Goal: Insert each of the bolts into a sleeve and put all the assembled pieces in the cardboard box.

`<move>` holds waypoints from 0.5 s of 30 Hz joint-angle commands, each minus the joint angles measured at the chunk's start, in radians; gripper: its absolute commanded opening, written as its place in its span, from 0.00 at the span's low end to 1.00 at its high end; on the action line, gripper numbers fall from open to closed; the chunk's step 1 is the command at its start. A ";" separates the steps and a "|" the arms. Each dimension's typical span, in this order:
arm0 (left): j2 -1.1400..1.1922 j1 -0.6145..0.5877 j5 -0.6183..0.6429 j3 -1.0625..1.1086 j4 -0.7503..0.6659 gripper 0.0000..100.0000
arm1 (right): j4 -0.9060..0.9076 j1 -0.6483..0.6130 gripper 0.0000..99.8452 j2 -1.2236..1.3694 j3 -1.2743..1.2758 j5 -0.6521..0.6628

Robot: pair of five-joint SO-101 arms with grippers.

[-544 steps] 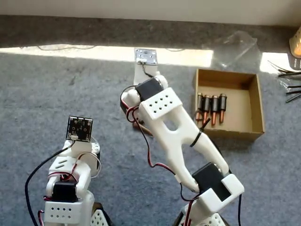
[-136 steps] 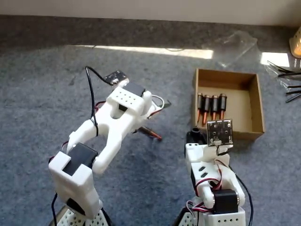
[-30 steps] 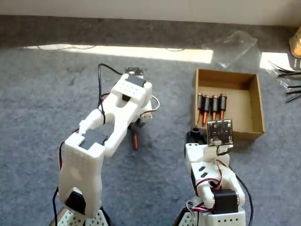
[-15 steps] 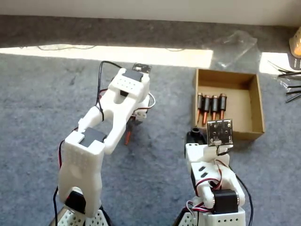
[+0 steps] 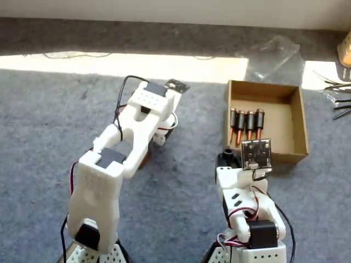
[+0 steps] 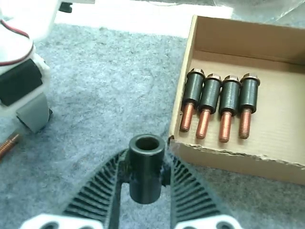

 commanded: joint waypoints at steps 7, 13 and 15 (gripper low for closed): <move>-0.035 -0.007 -0.009 0.002 -0.084 0.04 | -0.027 0.008 0.00 -0.010 -0.010 0.000; -0.074 -0.016 0.068 0.085 -0.167 0.04 | -0.027 0.008 0.00 -0.010 -0.010 0.000; -0.082 -0.019 0.069 0.099 -0.180 0.04 | -0.027 0.008 0.00 -0.010 -0.010 0.000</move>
